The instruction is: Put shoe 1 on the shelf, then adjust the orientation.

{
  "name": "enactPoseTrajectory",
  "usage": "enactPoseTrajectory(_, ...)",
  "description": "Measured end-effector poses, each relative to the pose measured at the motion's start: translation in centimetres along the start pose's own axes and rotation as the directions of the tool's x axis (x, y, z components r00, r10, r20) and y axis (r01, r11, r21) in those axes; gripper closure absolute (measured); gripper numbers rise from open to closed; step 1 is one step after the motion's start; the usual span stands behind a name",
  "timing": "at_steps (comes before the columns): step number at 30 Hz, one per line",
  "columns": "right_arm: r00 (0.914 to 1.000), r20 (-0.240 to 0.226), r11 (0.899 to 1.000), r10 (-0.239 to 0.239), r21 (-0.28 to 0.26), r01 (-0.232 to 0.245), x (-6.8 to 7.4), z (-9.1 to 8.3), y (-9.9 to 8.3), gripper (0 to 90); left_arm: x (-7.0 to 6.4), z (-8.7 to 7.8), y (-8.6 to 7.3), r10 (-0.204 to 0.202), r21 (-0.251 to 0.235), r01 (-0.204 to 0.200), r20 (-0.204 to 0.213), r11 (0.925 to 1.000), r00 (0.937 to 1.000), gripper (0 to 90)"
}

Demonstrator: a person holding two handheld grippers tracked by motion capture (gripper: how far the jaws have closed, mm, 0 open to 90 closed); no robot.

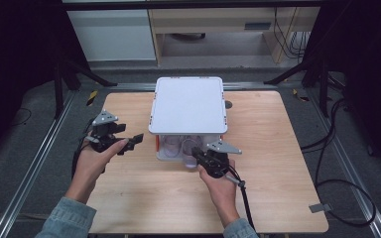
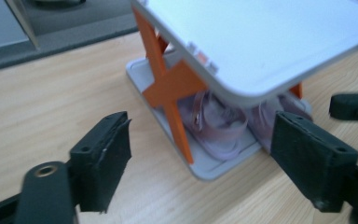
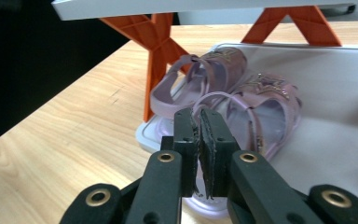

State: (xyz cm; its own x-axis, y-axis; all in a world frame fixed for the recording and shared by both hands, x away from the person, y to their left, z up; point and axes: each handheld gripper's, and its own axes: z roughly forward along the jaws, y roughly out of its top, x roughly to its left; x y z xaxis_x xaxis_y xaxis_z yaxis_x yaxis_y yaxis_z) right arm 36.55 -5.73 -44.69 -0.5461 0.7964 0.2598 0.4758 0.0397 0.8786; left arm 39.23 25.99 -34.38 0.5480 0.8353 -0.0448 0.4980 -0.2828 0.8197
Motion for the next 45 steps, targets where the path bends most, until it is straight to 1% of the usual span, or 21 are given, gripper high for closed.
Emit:
enactPoseTrajectory(1,1.0000,-0.005,1.000,-0.004,-0.001,0.004,0.1,-0.1,0.0,87.1,-0.2,0.0,0.5,0.008,-0.001,-0.008,-0.002,1.0000,1.0000,25.4)
enactPoseTrajectory(2,1.0000,-0.005,1.000,-0.004,-0.001,0.004,0.1,-0.1,0.0,87.1,-0.2,0.0,0.5,0.008,-0.001,-0.008,-0.002,1.0000,1.0000,28.0)
enactPoseTrajectory(3,0.9999,-0.014,1.000,-0.009,-0.002,0.009,0.1,-0.2,-0.1,88.1,-0.7,0.1,1.4,0.027,-0.008,-0.027,0.010,0.9996,0.9996,30.8)
enactPoseTrajectory(5,0.9998,-0.017,1.000,-0.010,-0.002,0.010,0.2,-0.3,-0.2,88.4,-1.0,0.0,1.9,0.028,-0.020,-0.028,0.014,0.9994,0.9995,38.2)
enactPoseTrajectory(6,0.9995,-0.026,1.000,-0.019,0.002,0.019,0.2,-0.5,-0.4,88.9,-1.7,0.2,2.8,0.030,-0.044,-0.028,0.032,0.9986,0.9991,41.7)
enactPoseTrajectory(7,0.9995,-0.026,1.000,-0.019,0.002,0.019,0.2,-0.5,-0.4,88.9,-1.7,0.2,2.8,0.030,-0.044,-0.028,0.032,0.9986,0.9991,43.9)
enactPoseTrajectory(8,0.9994,-0.028,1.000,-0.021,0.003,0.021,0.2,-0.5,-0.5,89.1,-2.1,0.5,3.2,0.029,-0.050,-0.027,0.043,0.9984,0.9986,43.9)
enactPoseTrajectory(9,0.9990,-0.036,1.000,-0.026,0.007,0.026,0.3,-0.6,-0.7,89.2,-2.4,0.7,3.5,0.034,-0.051,-0.031,0.047,0.9982,0.9983,47.2)
enactPoseTrajectory(10,0.9985,-0.045,0.999,-0.032,0.016,0.033,0.4,-0.6,-1.1,89.3,-3.0,1.7,4.1,0.047,-0.045,-0.045,0.046,0.9980,0.9978,52.3)
enactPoseTrajectory(11,0.9981,-0.050,0.999,-0.035,0.023,0.036,0.4,-0.6,-1.2,89.4,-3.0,1.7,4.1,0.047,-0.045,-0.045,0.046,0.9980,0.9978,55.0)
enactPoseTrajectory(13,0.9977,-0.055,0.999,-0.039,0.030,0.041,0.5,-0.5,-1.5,89.5,-3.4,2.9,4.4,0.046,-0.033,-0.044,0.052,0.9985,0.9976,60.3)
enactPoseTrajectory(15,0.9973,-0.060,0.998,-0.041,0.035,0.044,0.5,-0.4,-1.7,89.5,-3.5,3.3,4.4,0.048,-0.026,-0.046,0.053,0.9986,0.9974,65.1)
enactPoseTrajectory(17,0.9966,-0.068,0.998,-0.046,0.048,0.049,0.6,-0.3,-2.2,89.6,-4.0,4.3,4.4,0.069,-0.011,-0.069,0.054,0.9976,0.9961,70.1)
enactPoseTrajectory(19,0.9961,-0.075,0.997,-0.046,0.051,0.050,0.7,-0.3,-2.6,89.7,-4.3,4.8,4.2,0.074,-0.003,-0.074,0.054,0.9972,0.9958,73.4)
enactPoseTrajectory(26,0.9948,-0.088,0.996,-0.052,0.073,0.058,1.1,0.0,-3.6,89.8,-4.3,5.8,3.4,0.065,0.025,-0.067,0.048,0.9975,0.9967,77.1)
enactPoseTrajectory(27,0.9946,-0.088,0.995,-0.055,0.083,0.062,1.1,0.2,-3.9,89.8,-4.2,6.0,3.2,0.069,0.038,-0.071,0.044,0.9968,0.9966,77.3)
enactPoseTrajectory(28,0.9946,-0.088,0.995,-0.055,0.083,0.062,1.1,0.2,-3.9,89.8,-4.2,6.0,3.2,0.069,0.038,-0.071,0.044,0.9968,0.9966,77.5)
enactPoseTrajectory(29,0.9949,-0.084,0.993,-0.056,0.100,0.065,1.0,0.5,-4.2,89.9,-4.2,6.1,3.1,0.056,0.030,-0.058,0.046,0.9979,0.9974,77.8)
enactPoseTrajectory(40,0.9955,-0.073,0.985,-0.061,0.155,0.072,0.8,1.3,-4.9,89.9,-4.5,6.2,3.3,0.058,0.051,-0.059,0.019,0.9970,0.9981,79.5)
enactPoseTrajectory(41,0.9965,-0.064,0.983,-0.053,0.174,0.064,0.6,1.5,-5.2,90.0,-4.5,6.2,3.3,0.055,0.056,-0.056,0.017,0.9968,0.9983,79.7)
enactPoseTrajectory(45,0.9971,-0.059,0.979,-0.049,0.196,0.059,0.3,1.7,-5.4,90.0,-4.5,6.2,3.5,0.055,0.068,-0.056,0.016,0.9961,0.9983,80.1)
